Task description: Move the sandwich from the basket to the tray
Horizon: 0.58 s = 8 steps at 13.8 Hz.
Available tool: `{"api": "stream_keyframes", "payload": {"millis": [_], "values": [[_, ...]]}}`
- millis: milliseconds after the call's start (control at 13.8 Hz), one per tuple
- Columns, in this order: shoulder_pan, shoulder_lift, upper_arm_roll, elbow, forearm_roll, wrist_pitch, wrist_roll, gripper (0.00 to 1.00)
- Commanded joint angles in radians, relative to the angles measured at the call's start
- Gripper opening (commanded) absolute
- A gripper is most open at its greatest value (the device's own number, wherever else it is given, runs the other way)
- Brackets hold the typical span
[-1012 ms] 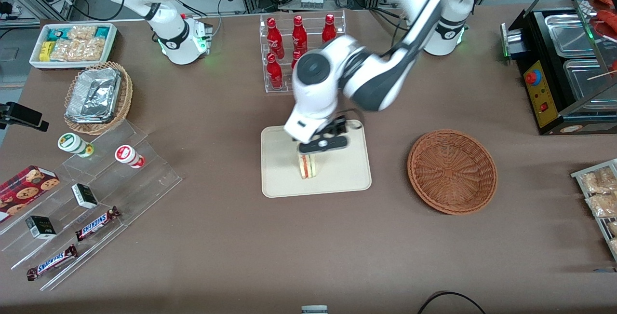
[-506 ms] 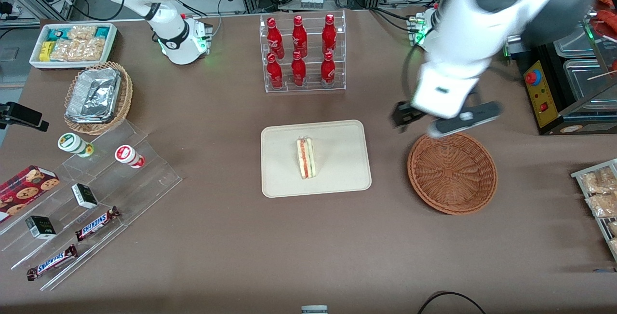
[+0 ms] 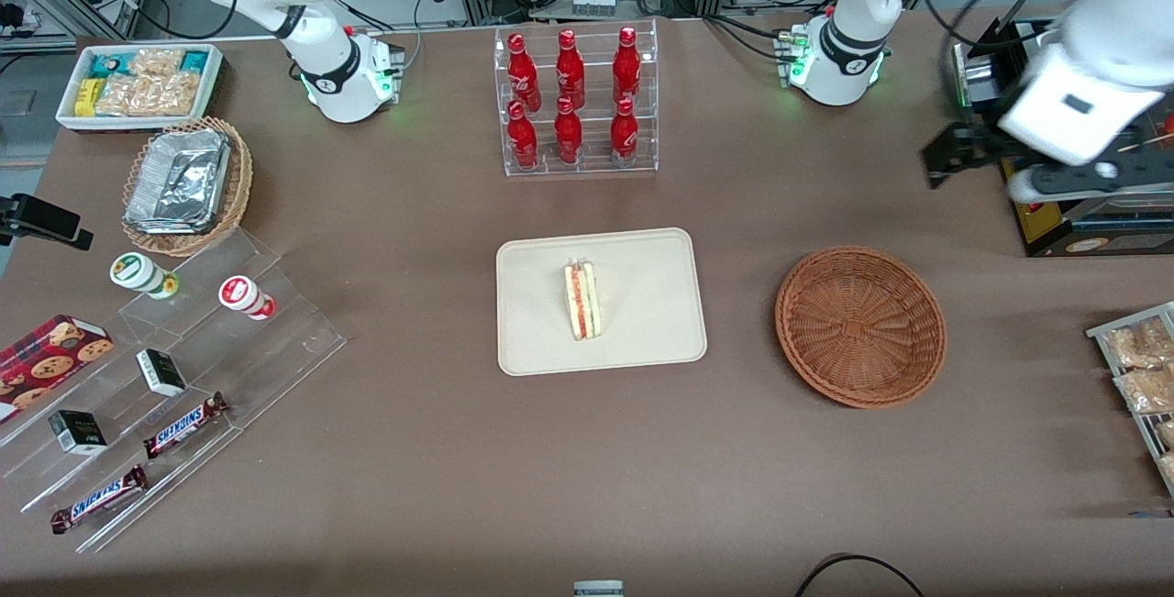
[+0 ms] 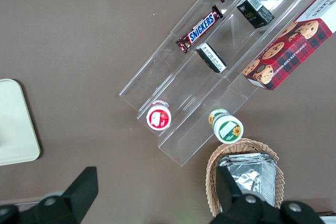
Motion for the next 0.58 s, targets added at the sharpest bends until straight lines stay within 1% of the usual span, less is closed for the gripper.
{"api": "stream_keyframes", "payload": {"millis": [0, 145, 217, 506], "values": [[0.075, 0.001, -0.013, 0.015, -0.008, -0.004, 0.146, 1.00], [0.069, 0.044, 0.002, 0.059, -0.002, -0.008, 0.148, 1.00], [0.060, 0.051, 0.033, 0.070, -0.009, -0.007, 0.152, 1.00], [0.034, 0.055, 0.054, 0.081, -0.011, -0.004, 0.152, 1.00]]}}
